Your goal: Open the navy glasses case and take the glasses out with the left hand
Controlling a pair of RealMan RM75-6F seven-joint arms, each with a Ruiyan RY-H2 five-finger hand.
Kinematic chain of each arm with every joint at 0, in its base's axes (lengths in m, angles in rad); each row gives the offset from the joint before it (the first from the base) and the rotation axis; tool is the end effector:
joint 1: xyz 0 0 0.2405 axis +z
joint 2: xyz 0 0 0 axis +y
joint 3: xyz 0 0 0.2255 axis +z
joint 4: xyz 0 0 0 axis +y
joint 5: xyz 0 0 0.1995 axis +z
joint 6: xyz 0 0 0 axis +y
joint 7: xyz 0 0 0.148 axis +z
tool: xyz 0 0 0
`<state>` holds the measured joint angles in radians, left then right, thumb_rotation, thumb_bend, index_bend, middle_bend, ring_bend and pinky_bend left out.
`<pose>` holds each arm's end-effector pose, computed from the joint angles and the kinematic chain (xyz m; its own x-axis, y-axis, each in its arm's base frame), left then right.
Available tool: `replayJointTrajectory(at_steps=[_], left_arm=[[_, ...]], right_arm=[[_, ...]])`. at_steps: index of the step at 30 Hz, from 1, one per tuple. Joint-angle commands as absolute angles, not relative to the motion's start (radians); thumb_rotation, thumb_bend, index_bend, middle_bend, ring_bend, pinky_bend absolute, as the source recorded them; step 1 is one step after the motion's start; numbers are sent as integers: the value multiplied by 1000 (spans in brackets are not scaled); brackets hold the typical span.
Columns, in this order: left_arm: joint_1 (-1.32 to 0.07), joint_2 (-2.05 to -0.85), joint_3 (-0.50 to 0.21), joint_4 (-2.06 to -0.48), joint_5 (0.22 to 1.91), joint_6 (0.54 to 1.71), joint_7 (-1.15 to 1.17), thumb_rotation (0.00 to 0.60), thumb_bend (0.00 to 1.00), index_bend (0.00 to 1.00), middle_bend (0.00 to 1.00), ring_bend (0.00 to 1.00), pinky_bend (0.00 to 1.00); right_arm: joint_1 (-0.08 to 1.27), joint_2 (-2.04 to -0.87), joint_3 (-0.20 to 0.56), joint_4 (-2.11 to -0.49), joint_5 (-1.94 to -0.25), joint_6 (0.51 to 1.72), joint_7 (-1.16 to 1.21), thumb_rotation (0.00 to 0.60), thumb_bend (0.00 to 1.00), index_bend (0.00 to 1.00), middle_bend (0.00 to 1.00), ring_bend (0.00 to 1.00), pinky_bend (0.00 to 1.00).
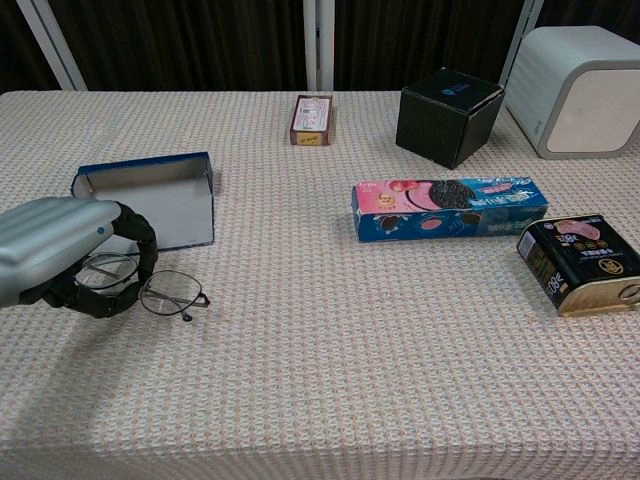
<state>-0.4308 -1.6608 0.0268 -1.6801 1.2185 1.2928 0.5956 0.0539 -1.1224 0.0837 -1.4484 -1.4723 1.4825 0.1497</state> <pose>-0.1513 0.2093 -0.0283 0.4361 0.2719 0.8578 0.8906 -0.2672 -0.3680 -0.3153 -0.1809 0.1789 0.4000 0.0331 0.9159 -0.9156 0.0584 0.3977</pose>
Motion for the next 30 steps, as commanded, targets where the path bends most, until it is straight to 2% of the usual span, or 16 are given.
replayJointTrajectory(at_steps=[1,4,7,11,22,25,30], left_arm=[[-430,-1651,37,-1674,1249,1280,576,600,415,439,329,188,216],[-433,-1639,43,-1668,1276,1266,555,600,323,207,277,158,207],[-434,-1630,45,-1665,1291,1254,536,600,270,120,201,86,158],[-432,-1621,47,-1667,1295,1237,532,600,246,102,147,46,119],[-419,-1559,46,-1759,1332,1254,555,600,245,94,122,8,91],[-412,-1521,42,-1806,1334,1271,581,600,246,94,109,0,82],[-390,-1444,-9,-1850,1365,1358,570,600,277,94,91,0,73]], right_arm=[[54,-1123,84,-1448,-1472,1483,150,600,301,0,0,0,0],[54,-1123,85,-1447,-1471,1484,150,600,301,0,0,0,0],[53,-1123,86,-1447,-1471,1484,150,600,302,0,0,0,0],[53,-1121,86,-1449,-1471,1486,149,600,302,0,0,0,0],[51,-1116,89,-1457,-1472,1494,147,600,301,0,0,0,0],[50,-1113,91,-1459,-1473,1499,147,600,302,0,0,0,0],[44,-1110,95,-1459,-1474,1517,150,600,301,0,0,0,0]])
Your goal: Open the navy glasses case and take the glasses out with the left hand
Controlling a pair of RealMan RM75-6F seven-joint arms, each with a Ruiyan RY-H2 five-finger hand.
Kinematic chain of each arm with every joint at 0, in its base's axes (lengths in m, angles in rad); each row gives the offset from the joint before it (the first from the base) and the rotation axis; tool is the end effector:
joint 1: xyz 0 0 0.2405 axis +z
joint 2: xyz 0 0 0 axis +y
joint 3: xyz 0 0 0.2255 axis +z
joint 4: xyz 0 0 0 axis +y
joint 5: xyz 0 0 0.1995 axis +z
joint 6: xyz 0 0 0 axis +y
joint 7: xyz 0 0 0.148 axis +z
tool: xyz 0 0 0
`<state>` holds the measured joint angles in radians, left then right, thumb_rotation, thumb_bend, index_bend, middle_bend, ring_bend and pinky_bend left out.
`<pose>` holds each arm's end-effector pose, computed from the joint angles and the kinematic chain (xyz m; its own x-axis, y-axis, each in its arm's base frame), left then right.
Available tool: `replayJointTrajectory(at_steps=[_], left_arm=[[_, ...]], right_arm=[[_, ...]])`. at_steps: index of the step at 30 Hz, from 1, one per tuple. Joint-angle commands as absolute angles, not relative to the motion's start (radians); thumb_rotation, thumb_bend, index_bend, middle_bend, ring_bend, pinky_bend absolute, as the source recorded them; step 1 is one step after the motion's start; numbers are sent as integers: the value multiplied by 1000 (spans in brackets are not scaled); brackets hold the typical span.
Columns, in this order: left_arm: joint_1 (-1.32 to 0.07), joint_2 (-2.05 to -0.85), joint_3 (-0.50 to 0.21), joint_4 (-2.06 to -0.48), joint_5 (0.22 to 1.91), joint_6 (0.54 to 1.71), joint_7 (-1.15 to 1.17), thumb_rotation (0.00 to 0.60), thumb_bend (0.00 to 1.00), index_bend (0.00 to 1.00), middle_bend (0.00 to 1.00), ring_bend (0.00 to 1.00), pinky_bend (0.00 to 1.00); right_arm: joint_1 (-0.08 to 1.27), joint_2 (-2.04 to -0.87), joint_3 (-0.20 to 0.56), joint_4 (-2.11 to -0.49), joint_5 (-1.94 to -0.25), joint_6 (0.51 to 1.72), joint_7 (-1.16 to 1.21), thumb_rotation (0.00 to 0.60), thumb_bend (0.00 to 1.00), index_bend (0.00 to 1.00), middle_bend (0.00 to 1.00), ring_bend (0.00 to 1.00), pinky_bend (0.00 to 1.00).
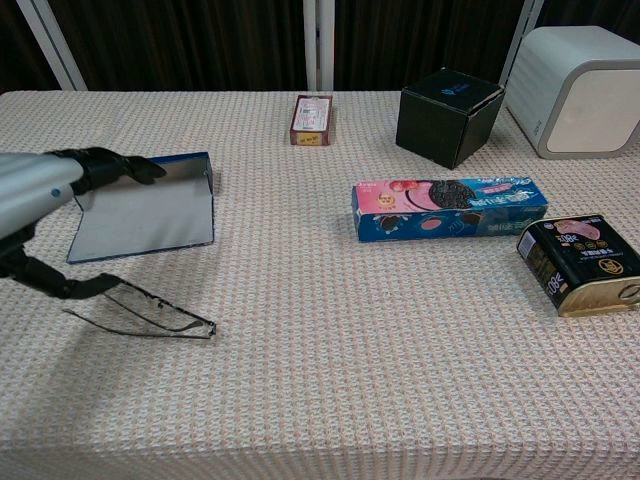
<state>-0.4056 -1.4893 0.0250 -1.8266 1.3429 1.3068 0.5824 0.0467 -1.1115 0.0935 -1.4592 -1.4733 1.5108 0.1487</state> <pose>-0.1455 0.2074 0.0154 0.4529 0.1963 0.8697 0.8664 -0.3270 -0.3773 -0.3123 -0.1803 0.1860 0.4017 0.0676 0.9133 -0.9154 0.0585 0.3983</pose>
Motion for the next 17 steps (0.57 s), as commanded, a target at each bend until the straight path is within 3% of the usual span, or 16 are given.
replayJointTrajectory(at_steps=[1,6,10,17], left_arm=[[-385,-1426,-19,-1851,1373,1373,556,600,286,94,82,0,68],[-356,-1310,-46,-1787,1463,1452,416,600,284,94,39,0,65],[-312,-1229,-50,-1731,1461,1503,362,600,224,94,9,0,69],[-240,-1134,-17,-1662,1435,1507,264,600,191,94,7,0,51]], right_arm=[[42,-1110,96,-1459,-1475,1521,151,600,301,0,0,0,0],[34,-1110,98,-1462,-1483,1545,153,600,301,0,0,0,0],[29,-1122,97,-1456,-1484,1554,150,600,301,0,0,0,0],[25,-1135,95,-1447,-1473,1549,140,600,297,0,0,0,0]])
